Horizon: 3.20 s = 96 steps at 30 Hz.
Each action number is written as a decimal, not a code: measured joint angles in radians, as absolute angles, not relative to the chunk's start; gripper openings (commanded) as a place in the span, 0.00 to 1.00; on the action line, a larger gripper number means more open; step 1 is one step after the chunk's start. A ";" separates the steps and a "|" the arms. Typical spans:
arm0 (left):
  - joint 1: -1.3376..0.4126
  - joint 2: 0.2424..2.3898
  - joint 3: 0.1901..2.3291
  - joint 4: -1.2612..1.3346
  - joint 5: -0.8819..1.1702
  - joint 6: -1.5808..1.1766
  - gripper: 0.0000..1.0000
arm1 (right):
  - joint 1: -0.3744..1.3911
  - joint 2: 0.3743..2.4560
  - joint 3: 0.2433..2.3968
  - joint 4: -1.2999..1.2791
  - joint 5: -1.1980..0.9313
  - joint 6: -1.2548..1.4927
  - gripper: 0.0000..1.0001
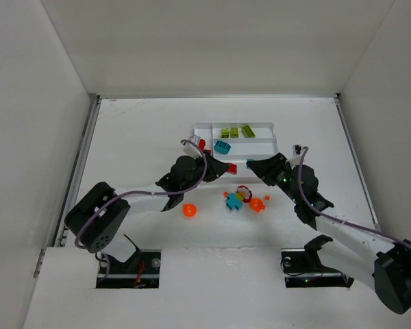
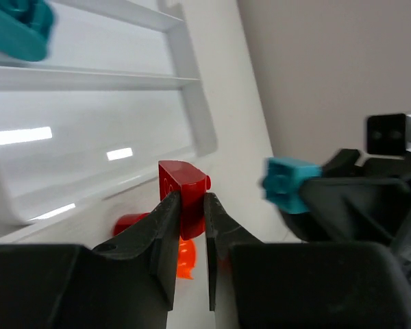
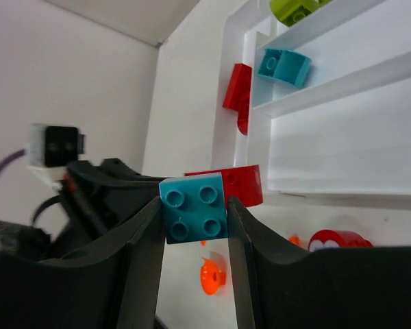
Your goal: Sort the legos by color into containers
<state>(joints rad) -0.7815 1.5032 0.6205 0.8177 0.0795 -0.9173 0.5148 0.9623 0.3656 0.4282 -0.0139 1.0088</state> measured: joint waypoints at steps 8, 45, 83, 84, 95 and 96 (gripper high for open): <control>-0.670 1.412 0.538 0.763 0.071 -0.916 0.05 | 0.465 0.958 0.405 0.437 -0.049 1.004 0.22; -0.472 1.574 0.778 0.683 0.002 -0.748 0.07 | 0.528 1.521 0.845 0.216 0.185 0.658 0.63; -0.492 1.770 0.951 0.608 -0.070 -0.686 0.36 | 0.842 1.196 0.547 -0.074 0.417 0.633 0.86; -0.507 1.737 0.927 0.609 -0.079 -0.686 0.37 | 0.837 1.210 0.560 -0.078 0.409 0.625 0.86; -0.662 1.408 0.651 0.614 -0.133 -0.661 0.41 | 0.817 1.393 0.653 -0.103 0.373 0.601 0.78; -0.668 1.382 0.623 0.612 -0.136 -0.660 0.42 | 0.817 1.409 0.660 -0.107 0.373 0.602 0.77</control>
